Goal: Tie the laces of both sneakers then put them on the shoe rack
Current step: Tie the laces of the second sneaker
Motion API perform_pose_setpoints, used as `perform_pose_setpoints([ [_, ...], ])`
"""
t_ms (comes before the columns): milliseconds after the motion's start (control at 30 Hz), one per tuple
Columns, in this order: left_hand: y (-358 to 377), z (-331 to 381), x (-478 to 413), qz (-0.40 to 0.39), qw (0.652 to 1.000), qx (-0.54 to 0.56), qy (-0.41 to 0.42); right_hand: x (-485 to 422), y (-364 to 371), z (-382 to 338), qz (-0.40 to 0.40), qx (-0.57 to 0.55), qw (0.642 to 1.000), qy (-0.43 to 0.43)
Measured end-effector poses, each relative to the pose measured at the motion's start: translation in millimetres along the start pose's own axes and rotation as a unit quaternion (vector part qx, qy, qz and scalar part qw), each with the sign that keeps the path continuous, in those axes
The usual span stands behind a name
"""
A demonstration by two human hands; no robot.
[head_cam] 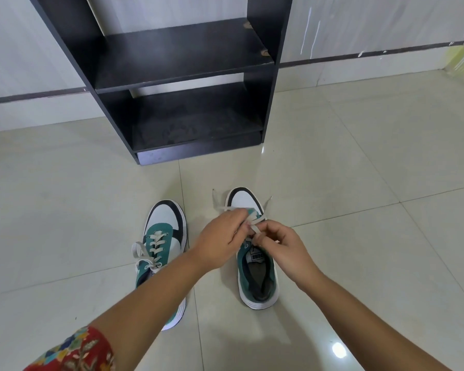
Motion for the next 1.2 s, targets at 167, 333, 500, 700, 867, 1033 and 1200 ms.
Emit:
perform_pose_setpoints([
  [167,-12.9,-1.6,-1.3,0.107,0.983,-0.150,-0.010,9.4,-3.9,-3.6,0.060,0.098,0.987,-0.109],
  [333,-14.2,-4.9,-2.6,0.051,0.979,-0.144,-0.133,13.3,2.9,1.9,0.074,0.239,0.951,-0.182],
  [500,-13.4,-14.4,-2.2,-0.018,0.972,-0.056,-0.227,14.5,13.9,0.7,0.078,0.303,0.926,-0.209],
  [700,-27.3,-19.4,4.0,0.056,0.973,-0.024,-0.224,2.4,-1.5,0.2,0.099,0.171,0.973,-0.121],
  [867,-42.0,-28.3,18.7,0.140,0.970,0.012,-0.201,-12.4,-41.5,-19.4,0.108,-0.101,0.988,0.047],
  [1033,-50.1,-33.6,24.1,0.168,0.966,0.034,-0.196,-24.6,-83.1,-18.6,0.201,-0.084,0.975,0.049],
  [1200,-40.8,-43.6,32.4,0.043,0.958,-0.232,-0.162,-29.4,-96.9,4.2,0.232,0.347,0.908,-0.043],
])
Point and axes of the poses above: each hand's wrist, its own x-axis away from the middle knuckle, its own y-axis out of the palm, z = x × y, the point moved 6 cm from there along -x, towards the middle knuckle, and after that the axes turned 13 degrees about z, right-handed, at the moved point
